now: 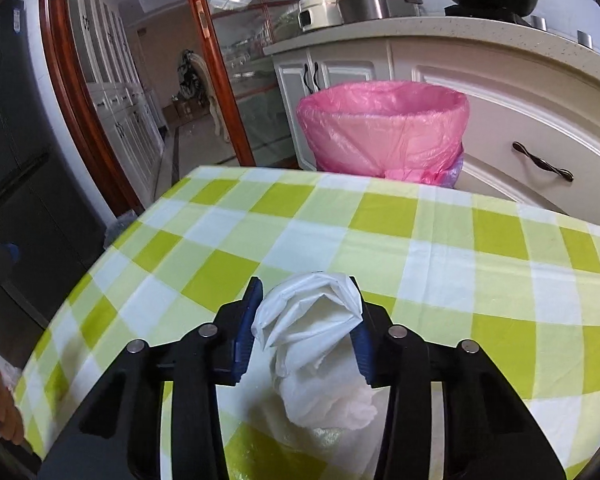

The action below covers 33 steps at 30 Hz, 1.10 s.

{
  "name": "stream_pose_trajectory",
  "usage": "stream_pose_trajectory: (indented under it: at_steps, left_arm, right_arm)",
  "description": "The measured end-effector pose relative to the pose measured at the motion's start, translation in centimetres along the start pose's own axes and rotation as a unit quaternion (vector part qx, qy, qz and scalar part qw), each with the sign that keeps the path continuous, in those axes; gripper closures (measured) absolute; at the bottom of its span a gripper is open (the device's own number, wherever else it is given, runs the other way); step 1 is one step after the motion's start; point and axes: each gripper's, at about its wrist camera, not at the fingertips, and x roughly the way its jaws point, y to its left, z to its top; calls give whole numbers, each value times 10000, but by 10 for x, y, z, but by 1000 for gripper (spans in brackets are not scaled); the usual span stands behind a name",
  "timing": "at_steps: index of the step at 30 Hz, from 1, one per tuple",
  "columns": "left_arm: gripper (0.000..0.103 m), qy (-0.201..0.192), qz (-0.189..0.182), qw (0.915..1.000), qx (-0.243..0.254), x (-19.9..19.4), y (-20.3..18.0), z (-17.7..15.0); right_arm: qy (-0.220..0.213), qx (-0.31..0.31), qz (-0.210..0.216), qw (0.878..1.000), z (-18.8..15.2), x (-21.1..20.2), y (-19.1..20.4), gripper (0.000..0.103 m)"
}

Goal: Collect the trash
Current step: 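Grasp a white tissue with the right gripper while the left gripper grasps another tissue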

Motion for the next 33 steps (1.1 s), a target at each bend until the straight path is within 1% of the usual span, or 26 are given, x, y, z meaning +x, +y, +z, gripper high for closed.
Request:
stream_pose_trajectory:
  at_steps: [3, 5, 8, 11, 15, 17, 21, 23, 28, 31, 33]
  left_arm:
    - [14, 67, -129, 9999, 55, 7, -15, 0]
    - [14, 132, -228, 9996, 68, 11, -27, 0]
    - [14, 178, -401, 9989, 144, 17, -50, -4]
    - [14, 279, -561, 9978, 220, 25, -73, -8]
    - [14, 470, -751, 9954, 363, 38, -105, -16]
    - [14, 598, -806, 9941, 419, 48, -119, -20]
    - [15, 987, -855, 9899, 559, 71, -144, -27]
    - [24, 1156, -900, 9874, 592, 81, -153, -31]
    - [36, 1551, -813, 9802, 921, 104, -173, -41]
    - [42, 1735, -717, 9775, 958, 113, -173, -48]
    - [54, 1827, -659, 9759, 994, 117, -171, -53]
  right_arm:
    - [-197, -11, 58, 9998, 3, -20, -4, 65]
    - [-393, 119, 50, 9991, 5, -39, -12, 65]
    - [-678, 365, 31, 9970, 7, -70, -31, 65]
    - [-870, 559, -35, 9946, 3, -100, -54, 65]
    - [-959, 666, -191, 9930, -13, -134, -80, 65]
    - [-968, 714, -241, 9925, -22, -145, -89, 65]
    - [-975, 919, -281, 9906, -39, -160, -108, 65]
    - [-985, 998, -268, 9898, -45, -163, -114, 65]
    - [-1009, 1133, -173, 9883, -52, -166, -120, 65]
    - [-1017, 1165, -110, 9879, -53, -166, -120, 65]
    - [-1013, 1156, -88, 9881, -54, -165, -118, 65]
